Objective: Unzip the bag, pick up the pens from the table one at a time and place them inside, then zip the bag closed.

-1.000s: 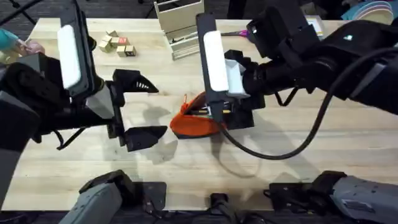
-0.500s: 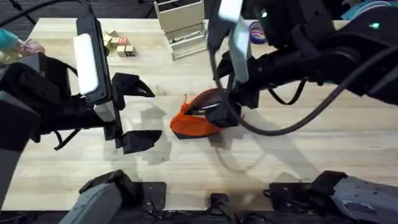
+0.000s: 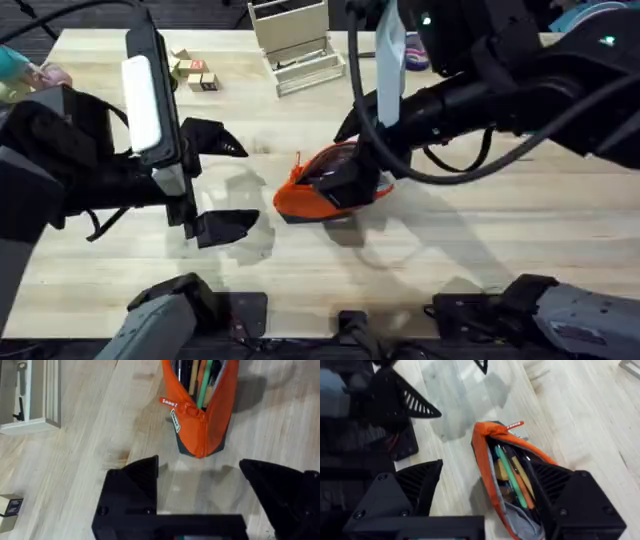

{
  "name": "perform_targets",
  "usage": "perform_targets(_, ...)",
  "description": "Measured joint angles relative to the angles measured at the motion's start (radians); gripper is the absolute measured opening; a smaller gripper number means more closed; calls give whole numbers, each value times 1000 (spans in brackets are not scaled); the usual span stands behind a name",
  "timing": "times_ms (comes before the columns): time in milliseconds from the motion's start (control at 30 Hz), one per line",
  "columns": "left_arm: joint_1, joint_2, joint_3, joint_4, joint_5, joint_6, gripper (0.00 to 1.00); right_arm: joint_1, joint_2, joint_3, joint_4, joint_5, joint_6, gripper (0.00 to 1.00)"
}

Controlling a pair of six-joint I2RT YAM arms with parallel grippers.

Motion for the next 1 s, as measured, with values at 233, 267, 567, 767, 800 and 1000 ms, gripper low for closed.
perform_targets(233,0,0,0,0,0,0,994,0,0,0,2,-2,73,997)
perform_targets(267,0,0,0,0,-1,0,994,0,0,0,2,-3,76,997)
perform_targets(567,0,0,0,0,-2,0,993,0,0,0,42,-8,148,997)
perform_targets(767,0,0,0,0,-2,0,993,0,0,40,50,-7,215,997)
perform_targets(800,0,0,0,0,-2,0,992,0,0,51,50,-8,223,997)
perform_targets(1000,0,0,0,-1,-2,0,993,0,0,86,51,15,273,997)
